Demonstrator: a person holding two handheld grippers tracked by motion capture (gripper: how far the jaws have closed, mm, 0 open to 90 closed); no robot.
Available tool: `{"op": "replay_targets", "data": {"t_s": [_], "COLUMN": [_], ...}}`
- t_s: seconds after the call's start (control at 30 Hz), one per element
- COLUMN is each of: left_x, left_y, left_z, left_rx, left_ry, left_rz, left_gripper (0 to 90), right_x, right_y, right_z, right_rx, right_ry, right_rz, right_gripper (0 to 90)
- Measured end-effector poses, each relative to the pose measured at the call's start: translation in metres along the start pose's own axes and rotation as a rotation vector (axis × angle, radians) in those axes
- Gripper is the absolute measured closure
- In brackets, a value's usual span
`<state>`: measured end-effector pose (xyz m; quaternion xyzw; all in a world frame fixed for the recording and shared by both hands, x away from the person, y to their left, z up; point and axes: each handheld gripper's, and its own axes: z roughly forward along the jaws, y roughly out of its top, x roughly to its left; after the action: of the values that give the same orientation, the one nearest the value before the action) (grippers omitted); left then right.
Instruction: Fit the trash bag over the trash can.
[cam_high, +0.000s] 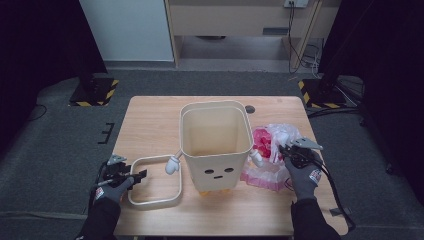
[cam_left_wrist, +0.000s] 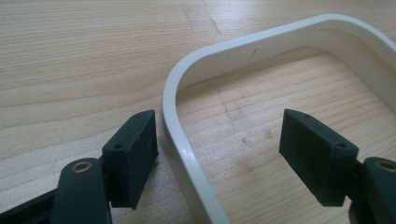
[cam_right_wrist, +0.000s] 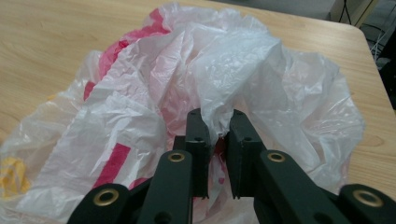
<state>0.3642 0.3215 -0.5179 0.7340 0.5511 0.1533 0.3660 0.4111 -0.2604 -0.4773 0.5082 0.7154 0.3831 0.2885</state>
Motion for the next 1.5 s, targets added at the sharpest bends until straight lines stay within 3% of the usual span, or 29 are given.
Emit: {"op": "replay_targets", "data": {"t_s": [0.07, 0.37, 0.6, 0.8, 1.0, 1.13, 1.27, 1.5], "left_x": [0.0, -0.003, -0.004, -0.006, -0.004, -0.005, -0.006, -0.003], "left_y": [0.0, -0.001, 0.001, 0.004, 0.007, 0.007, 0.003, 0.0], "left_z": [-0.001, 0.007, 0.011, 0.016, 0.007, -0.005, -0.017, -0.021], "left_rx": [0.0, 0.037, 0.023, 0.017, -0.028, -0.033, -0.059, -0.066], "left_ry": [0.0, 0.034, 0.053, 0.057, 0.05, 0.077, 0.071, 0.083], "left_rz": [0.001, 0.027, 0.004, 0.049, 0.059, 0.126, 0.153, 0.121], "left_gripper": [26.9, 28.2, 29.3, 28.3, 28.9, 28.9, 28.8, 27.2], "right_x": [-0.001, 0.002, 0.005, 0.009, 0.012, 0.012, 0.009, 0.008], "right_y": [0.004, 0.026, 0.044, 0.061, 0.074, 0.079, 0.082, 0.091], "right_z": [-0.005, -0.032, -0.048, -0.062, -0.073, -0.082, -0.09, -0.105], "right_rx": [-0.016, -0.121, -0.196, -0.257, -0.296, -0.319, -0.332, -0.371], "right_ry": [0.004, 0.006, -0.01, -0.017, -0.024, -0.026, -0.032, -0.043], "right_rz": [0.024, 0.014, -0.002, -0.016, -0.024, -0.032, -0.028, -0.025], "right_gripper": [82.1, 82.4, 82.3, 82.1, 82.0, 81.8, 81.8, 81.8]}}
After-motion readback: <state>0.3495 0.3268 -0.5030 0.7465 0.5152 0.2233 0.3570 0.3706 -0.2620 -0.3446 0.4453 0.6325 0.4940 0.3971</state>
